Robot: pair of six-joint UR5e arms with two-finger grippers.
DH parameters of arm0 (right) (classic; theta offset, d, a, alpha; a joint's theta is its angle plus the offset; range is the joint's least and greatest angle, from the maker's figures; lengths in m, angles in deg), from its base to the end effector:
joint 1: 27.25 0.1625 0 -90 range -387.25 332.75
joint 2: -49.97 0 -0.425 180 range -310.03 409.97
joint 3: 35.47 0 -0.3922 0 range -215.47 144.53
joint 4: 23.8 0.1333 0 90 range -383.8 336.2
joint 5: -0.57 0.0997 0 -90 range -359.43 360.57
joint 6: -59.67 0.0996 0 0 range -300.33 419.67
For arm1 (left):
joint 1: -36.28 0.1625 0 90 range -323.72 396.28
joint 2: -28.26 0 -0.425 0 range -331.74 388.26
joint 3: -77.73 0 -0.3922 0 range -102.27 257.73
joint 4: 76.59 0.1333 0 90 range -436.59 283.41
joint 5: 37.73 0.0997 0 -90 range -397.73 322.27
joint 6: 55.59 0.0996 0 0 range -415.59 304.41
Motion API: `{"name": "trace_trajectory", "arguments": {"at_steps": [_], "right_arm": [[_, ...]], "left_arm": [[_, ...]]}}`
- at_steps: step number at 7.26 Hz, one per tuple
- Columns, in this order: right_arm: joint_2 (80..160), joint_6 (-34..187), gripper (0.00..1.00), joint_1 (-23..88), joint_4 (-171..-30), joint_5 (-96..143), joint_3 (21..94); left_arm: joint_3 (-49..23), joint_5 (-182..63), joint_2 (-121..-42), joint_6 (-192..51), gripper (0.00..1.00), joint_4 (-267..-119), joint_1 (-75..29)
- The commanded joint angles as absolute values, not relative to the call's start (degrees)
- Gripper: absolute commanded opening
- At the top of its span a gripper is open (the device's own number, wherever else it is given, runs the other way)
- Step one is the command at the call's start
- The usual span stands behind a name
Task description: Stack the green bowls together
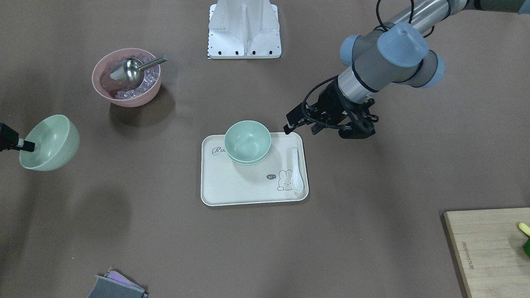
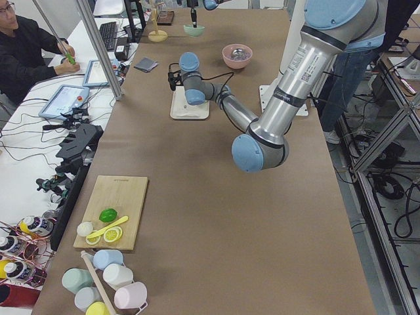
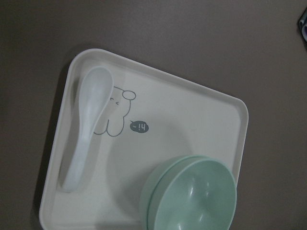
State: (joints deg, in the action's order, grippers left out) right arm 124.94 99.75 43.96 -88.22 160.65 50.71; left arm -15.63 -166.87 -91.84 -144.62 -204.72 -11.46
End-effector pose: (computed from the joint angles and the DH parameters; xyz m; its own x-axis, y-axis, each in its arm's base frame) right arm -0.1541 -0.5762 0.4642 0.2741 -0.0037 0.9617 0.1065 0.9940 -0.0265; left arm 0.3817 -0.5248 0.2437 0.2153 -0.2174 -0.9521 0.1676 0.9687 -0.1833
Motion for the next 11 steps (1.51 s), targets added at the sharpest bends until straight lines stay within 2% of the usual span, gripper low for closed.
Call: {"name": "trace_trajectory", "arguments": {"at_steps": [1,3,5,11], "right_arm": [[116.62,110.96,0.00,37.38,-87.96,159.58,51.01],[110.91,118.27,0.00,29.49,-87.78,153.80,51.36],[108.42,121.72,0.00,22.79,-87.78,146.15,51.02],[103.77,123.21,0.00,17.76,-86.47,142.78,50.40]], "left_arm": [[-18.50,-168.33,-86.30,-139.64,0.99,-204.56,-16.78],[-20.79,-172.09,-80.05,-132.35,0.99,-204.30,-21.09],[-20.80,-173.87,-79.06,-130.48,0.99,-204.39,-23.40],[-19.23,-173.79,-79.06,-130.29,0.99,-204.39,-22.96]]}}
